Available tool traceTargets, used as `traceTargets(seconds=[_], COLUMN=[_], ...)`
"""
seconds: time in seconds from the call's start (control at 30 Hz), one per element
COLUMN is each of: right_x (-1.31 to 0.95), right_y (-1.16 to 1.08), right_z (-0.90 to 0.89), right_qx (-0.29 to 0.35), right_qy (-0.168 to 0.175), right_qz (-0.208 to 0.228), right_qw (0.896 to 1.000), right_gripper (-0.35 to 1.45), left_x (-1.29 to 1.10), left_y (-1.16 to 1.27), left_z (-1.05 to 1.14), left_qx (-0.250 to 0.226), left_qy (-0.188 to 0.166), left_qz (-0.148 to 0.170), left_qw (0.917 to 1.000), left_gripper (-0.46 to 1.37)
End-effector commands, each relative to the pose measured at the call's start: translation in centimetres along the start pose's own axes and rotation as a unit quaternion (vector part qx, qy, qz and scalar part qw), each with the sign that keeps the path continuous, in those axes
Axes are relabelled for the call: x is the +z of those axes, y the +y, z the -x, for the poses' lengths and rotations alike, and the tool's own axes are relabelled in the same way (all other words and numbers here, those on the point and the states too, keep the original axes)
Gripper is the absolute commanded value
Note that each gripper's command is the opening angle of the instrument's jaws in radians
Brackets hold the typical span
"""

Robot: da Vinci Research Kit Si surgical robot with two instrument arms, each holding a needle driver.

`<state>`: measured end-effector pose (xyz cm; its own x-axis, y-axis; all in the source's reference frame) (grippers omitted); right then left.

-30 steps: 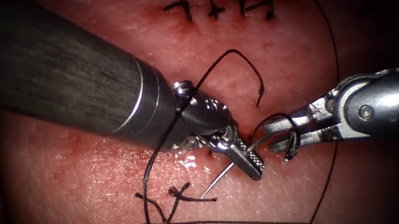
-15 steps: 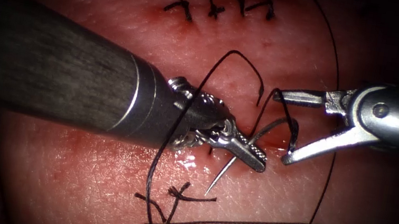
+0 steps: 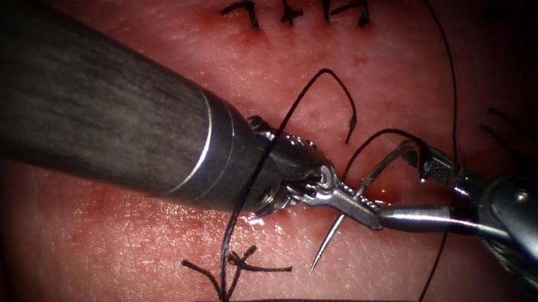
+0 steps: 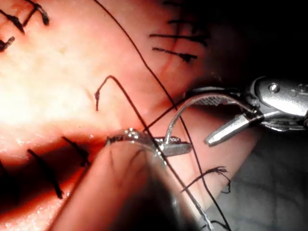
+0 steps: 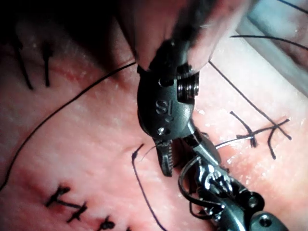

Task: Wound Closure
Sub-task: Hand needle to right driver

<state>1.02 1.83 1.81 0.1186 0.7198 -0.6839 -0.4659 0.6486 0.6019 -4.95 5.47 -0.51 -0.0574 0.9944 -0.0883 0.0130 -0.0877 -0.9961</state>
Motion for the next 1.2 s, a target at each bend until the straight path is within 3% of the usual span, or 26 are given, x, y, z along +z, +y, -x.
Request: traceTargets(seconds=[0.03, 0.1, 0.17, 0.23, 0.63, 0.9, 1.0, 1.1, 1.2], right_x=[-0.02, -0.04, -0.04, -0.04, 0.13, 0.24, 0.26, 0.26, 0.27], right_y=[-0.01, 0.01, 0.01, 0.01, 0.07, 0.03, 0.03, 0.04, 0.04], right_z=[0.01, 0.01, 0.0, -0.01, 0.03, 0.0, 0.0, 0.0, -0.01], right_qx=[0.015, 0.032, 0.037, 0.04, 0.057, 0.06, 0.06, 0.06, 0.06], right_qy=[0.015, 0.032, 0.037, 0.041, 0.049, 0.054, 0.054, 0.057, 0.059], right_qz=[0.009, 0.016, 0.013, 0.01, 0.017, 0.016, 0.016, 0.016, 0.016], right_qw=[1.0, 0.999, 0.999, 0.998, 0.997, 0.997, 0.997, 0.996, 0.996], right_gripper=[0.69, 0.82, 0.8, 0.6, 0.63, 0.31, 0.27, 0.05, -0.02], left_x=[0.01, 0.02, 0.03, 0.04, 0.05, 0.07, 0.07, 0.08, 0.08], left_y=[0.0, -0.02, -0.03, -0.03, -0.02, -0.03, -0.03, -0.02, -0.02], left_z=[0.01, 0.03, 0.05, 0.06, 0.07, 0.08, 0.08, 0.09, 0.09], left_qx=[0.001, 0.003, 0.001, 0.002, -0.001, 0.0, 0.0, -0.003, -0.003], left_qy=[0.004, 0.002, 0.001, -0.001, 0.008, 0.009, 0.008, 0.007, 0.006], left_qz=[0.009, 0.009, 0.011, 0.013, 0.023, 0.022, 0.023, 0.024, 0.025], left_qw=[1.0, 1.0, 0.9999, 0.9999, 0.9997, 0.9997, 0.9997, 0.9997, 0.9997], left_gripper=[-0.35, -0.35, -0.35, -0.35, -0.35, -0.35, -0.35, -0.35, -0.35])
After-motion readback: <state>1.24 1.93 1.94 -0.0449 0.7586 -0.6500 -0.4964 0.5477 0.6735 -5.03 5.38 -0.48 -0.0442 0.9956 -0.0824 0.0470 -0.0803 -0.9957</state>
